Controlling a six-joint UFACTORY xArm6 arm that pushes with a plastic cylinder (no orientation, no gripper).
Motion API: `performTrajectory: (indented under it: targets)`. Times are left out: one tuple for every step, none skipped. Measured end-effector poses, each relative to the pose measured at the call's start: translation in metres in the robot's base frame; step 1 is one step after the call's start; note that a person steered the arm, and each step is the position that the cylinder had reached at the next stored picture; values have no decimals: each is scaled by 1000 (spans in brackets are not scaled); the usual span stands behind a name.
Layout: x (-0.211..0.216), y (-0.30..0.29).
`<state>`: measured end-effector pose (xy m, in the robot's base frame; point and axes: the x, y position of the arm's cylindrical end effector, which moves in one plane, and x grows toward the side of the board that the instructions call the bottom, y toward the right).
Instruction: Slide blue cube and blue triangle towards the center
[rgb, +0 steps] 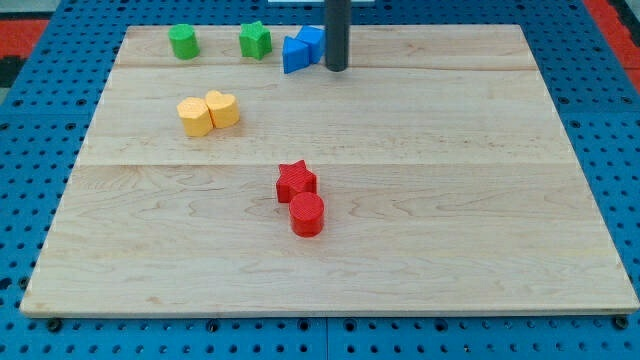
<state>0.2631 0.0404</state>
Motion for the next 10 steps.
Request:
performTrajectory:
  targets:
    - [-56, 16]
    - [-68, -55]
    - [-42, -84]
    - [-3, -56]
    - [35, -52]
    - [-15, -40]
    - [-43, -114]
    - [-8, -124]
    - [26, -64]
    - [27, -57]
